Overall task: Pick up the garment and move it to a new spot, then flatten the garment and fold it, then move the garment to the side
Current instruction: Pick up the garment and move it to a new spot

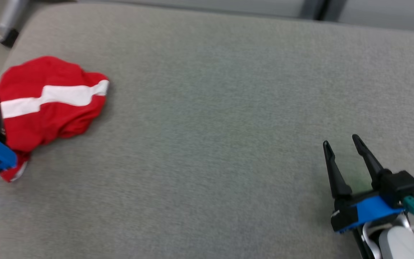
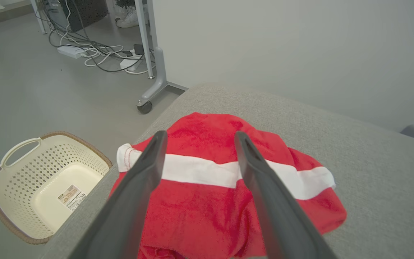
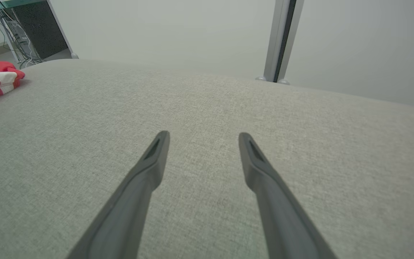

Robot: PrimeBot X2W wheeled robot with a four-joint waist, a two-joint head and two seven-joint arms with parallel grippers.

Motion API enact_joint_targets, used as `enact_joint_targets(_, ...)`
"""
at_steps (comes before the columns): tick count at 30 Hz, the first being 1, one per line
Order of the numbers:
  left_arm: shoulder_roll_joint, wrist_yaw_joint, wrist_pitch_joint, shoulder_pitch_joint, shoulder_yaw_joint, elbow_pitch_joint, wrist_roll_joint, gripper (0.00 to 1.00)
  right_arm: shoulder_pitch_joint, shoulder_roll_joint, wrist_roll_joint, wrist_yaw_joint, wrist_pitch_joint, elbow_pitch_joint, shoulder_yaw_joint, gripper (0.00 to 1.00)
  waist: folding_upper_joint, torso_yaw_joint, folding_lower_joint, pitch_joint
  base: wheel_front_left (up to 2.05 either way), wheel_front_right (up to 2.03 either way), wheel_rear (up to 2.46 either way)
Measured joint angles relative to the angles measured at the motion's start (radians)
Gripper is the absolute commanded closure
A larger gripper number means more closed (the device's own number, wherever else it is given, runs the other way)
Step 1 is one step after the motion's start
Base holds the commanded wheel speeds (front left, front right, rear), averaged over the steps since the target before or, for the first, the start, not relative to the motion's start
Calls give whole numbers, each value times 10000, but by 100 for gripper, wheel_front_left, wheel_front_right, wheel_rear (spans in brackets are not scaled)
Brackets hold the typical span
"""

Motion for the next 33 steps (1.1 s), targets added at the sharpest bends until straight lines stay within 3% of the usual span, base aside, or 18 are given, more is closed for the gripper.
enact_joint_targets(9,182,453,1574,-695,1218,970,-1639,0,-616,-25,6,2,-109,-213,382,0,0,-1487,-2,1372,0,0,0)
enact_joint_targets(15,328,940,3053,-506,1534,1377,-2240,0,-743,56,67,0,-303,-82,341,0,0,-2101,-2,1533,0,0,0)
enact_joint_targets(16,407,976,3503,-464,1496,1373,-2314,55,-753,90,88,0,-337,-25,351,0,0,-2168,-2,1494,0,0,0)
enact_joint_targets(17,537,943,3973,-409,1461,1319,-2408,100,-757,128,105,0,-364,15,362,0,0,-2232,-3,1437,0,0,0)
enact_joint_targets(24,928,1166,4491,322,1469,284,-2290,100,-577,288,217,0,-541,418,207,0,0,-2299,-3,578,0,0,0)
enact_joint_targets(33,1814,677,4757,292,1104,-2307,-1923,100,64,497,495,0,-742,1035,284,0,0,-2085,-7,-1406,0,0,0)
